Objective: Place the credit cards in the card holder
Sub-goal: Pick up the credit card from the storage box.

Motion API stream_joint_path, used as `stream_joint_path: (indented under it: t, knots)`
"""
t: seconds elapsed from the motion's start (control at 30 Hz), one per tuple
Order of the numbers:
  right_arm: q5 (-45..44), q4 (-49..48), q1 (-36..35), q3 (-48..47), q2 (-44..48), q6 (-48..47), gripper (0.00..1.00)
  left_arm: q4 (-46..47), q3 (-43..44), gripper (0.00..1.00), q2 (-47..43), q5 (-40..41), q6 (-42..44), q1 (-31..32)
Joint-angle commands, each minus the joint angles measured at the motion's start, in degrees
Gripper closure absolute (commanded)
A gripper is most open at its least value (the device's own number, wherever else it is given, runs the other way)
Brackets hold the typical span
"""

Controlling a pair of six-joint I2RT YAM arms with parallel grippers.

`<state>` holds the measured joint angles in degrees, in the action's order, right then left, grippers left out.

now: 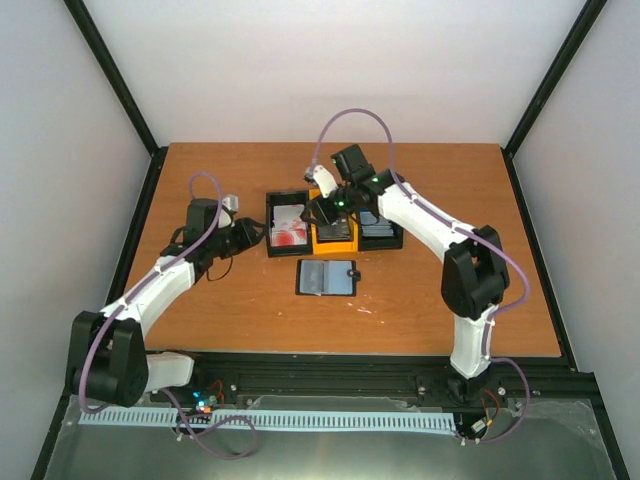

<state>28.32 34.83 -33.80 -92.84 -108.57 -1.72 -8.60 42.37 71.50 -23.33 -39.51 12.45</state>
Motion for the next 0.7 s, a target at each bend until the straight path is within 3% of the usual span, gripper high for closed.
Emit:
stream_joint_path:
  t: [0.0, 0.17, 0.3, 0.4, 0.57, 0.67]
  knots:
    - [3.89, 9.20, -3.10, -9.29, -7.09, -11.18, 0.59, 2.07, -0.39, 0.64, 1.43, -6.08, -1.08, -4.57]
    - [4.38, 16.07, -4.61, -24.26, -18.02, -16.02, 0.59, 3.63, -2.79, 0.62, 1.83, -10.75, -1.88, -8.55]
    - [2.34, 20.22, -5.50, -35.81, -25.23, -19.26, 0.59, 3.05, -2.49, 0.52, 3.47, -11.72, -1.57, -9.69]
    - [0.84, 22.49, -5.90, -40.76, -29.19, -21.52, 0.59, 3.01, -1.15, 0.50, 7.16, -11.93, -0.91, -9.85]
    - [-2.38, 24.87, -6.14, -43.75, -32.47, -26.66, 0.63, 3.21, 2.18, 0.67, 14.04, -11.19, -1.06, -10.59]
    - [-4.37, 25.29, -6.43, -44.00, -33.05, -30.41, 0.64, 3.86, 3.98, 0.68, 16.55, -11.65, -0.95, -10.60]
